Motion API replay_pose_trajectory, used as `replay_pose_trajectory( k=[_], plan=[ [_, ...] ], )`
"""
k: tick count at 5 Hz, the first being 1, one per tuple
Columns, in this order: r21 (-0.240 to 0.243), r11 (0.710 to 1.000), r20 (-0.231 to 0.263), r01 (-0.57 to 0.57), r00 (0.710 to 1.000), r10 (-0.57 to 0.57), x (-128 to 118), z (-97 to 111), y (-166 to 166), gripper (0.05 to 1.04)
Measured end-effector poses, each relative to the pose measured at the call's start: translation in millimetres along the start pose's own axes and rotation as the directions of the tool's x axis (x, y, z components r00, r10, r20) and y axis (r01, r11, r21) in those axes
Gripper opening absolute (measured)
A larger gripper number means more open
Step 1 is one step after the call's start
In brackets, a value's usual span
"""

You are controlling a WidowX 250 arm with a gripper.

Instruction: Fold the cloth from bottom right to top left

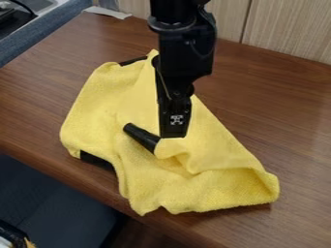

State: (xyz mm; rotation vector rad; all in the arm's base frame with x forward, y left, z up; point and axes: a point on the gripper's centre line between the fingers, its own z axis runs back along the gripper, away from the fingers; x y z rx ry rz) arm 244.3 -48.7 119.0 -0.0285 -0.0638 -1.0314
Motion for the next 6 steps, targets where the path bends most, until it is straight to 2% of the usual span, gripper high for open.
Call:
replay_pose_trajectory(
  k=[1, 2, 5, 6],
  plan=[
    [-0.019, 1.0, -0.016, -0.003, 1.0, 0.003, -1.4, -6.3, -1.2, 1.001],
    [-0.045, 0.998, -0.029, 0.034, 0.999, -0.035, 2.1, -14.9, -17.5, 1.001],
    [0.049, 0.98, 0.025, 0.195, 0.98, -0.196, 23.2, -1.8, -77.8, 1.001],
    [0.039, 0.979, 0.035, 0.2, 0.979, -0.201, 20.5, -16.7, -86.6, 1.001]
  ],
)
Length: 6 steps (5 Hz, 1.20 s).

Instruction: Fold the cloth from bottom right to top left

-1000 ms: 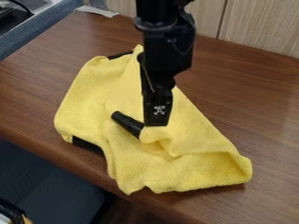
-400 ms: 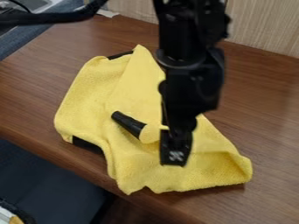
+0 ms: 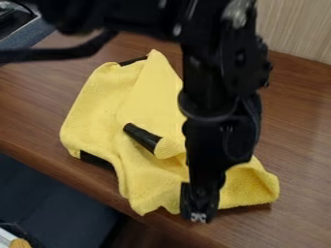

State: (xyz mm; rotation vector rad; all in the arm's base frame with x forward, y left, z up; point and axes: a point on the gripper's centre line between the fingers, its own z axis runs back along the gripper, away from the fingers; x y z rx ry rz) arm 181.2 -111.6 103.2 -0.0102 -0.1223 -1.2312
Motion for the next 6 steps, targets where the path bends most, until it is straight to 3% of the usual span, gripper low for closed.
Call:
replay_pose_trajectory(
  k=[2, 3, 5, 6],
  plan=[
    [-0.038, 0.999, -0.057, 0.034, 0.998, -0.036, 0.3, -35.8, -6.0, 1.001],
    [-0.047, 0.999, -0.067, 0.018, 0.998, -0.021, 2.7, -40.5, 4.1, 0.95],
    [-0.058, 0.998, -0.064, 0.005, 0.998, -0.009, -0.9, -38.9, 9.6, 0.37],
    [-0.075, 0.997, -0.059, -0.024, 0.998, 0.019, -4.1, -33.6, 14.8, 0.165]
  ],
)
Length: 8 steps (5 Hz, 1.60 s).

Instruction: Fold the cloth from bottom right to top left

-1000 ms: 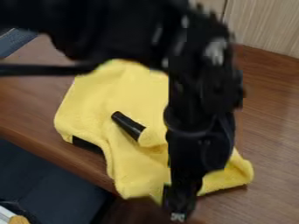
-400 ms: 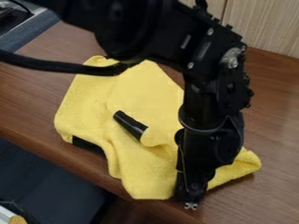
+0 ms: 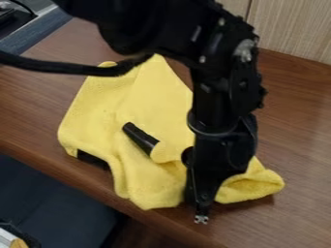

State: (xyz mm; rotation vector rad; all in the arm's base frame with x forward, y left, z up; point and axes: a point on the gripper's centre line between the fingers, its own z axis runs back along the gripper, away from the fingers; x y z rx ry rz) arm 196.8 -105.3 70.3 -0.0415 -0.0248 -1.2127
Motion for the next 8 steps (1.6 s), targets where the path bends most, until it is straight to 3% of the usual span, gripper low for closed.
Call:
replay_pose_trajectory(
  k=[1, 2, 3, 4, 6, 7, 8],
  plan=[
    [0.002, 1.0, 0.056, -0.03, 0.998, 0.03, 4.7, 14.5, 11.5, 0.079],
    [0.002, 0.997, 0.1, -0.071, 0.993, 0.071, 5.4, 30.3, 27.4, 0.071],
    [0.034, 0.988, 0.145, -0.152, 0.979, 0.146, -3.8, 50.6, 57.0, 0.07],
    [0.052, 0.969, 0.158, -0.242, 0.96, 0.231, -23.1, 61.1, 83.1, 0.07],
    [0.041, 0.91, 0.148, -0.413, 0.903, 0.403, -67.8, 55.1, 128.4, 0.07],
    [0.003, 0.87, 0.131, -0.493, 0.863, 0.489, -94.1, 37.7, 144.3, 0.07],
    [-0.033, 0.855, 0.109, -0.518, 0.848, 0.518, -108.0, 17.1, 151.2, 0.07]
  ],
)
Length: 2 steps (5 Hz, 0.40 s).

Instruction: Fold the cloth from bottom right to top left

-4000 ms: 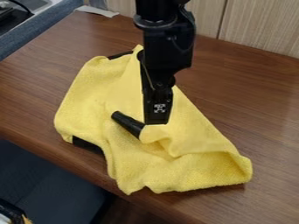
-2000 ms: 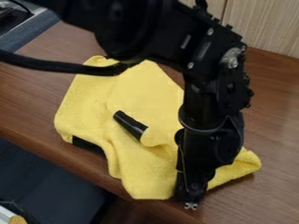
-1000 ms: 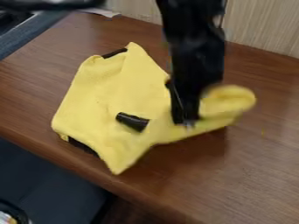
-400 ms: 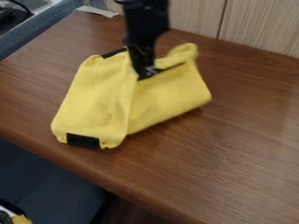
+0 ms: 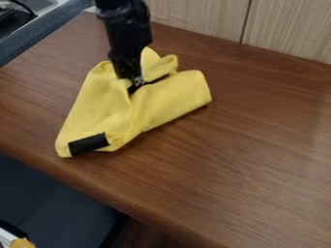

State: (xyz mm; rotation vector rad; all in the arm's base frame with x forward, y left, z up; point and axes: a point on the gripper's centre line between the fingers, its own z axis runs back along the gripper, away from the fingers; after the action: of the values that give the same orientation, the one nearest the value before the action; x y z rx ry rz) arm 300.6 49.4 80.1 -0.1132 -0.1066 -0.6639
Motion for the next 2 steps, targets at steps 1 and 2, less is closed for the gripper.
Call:
replay_pose_trajectory(
  k=[1, 2],
  plan=[
    [-0.008, 1.0, -0.003, -0.028, 1.0, 0.028, -7.6, -9.0, 9.3, 0.07],
    [-0.004, 0.999, -0.014, -0.039, 0.999, 0.039, -9.8, -10.2, 10.3, 0.099]
  ],
)
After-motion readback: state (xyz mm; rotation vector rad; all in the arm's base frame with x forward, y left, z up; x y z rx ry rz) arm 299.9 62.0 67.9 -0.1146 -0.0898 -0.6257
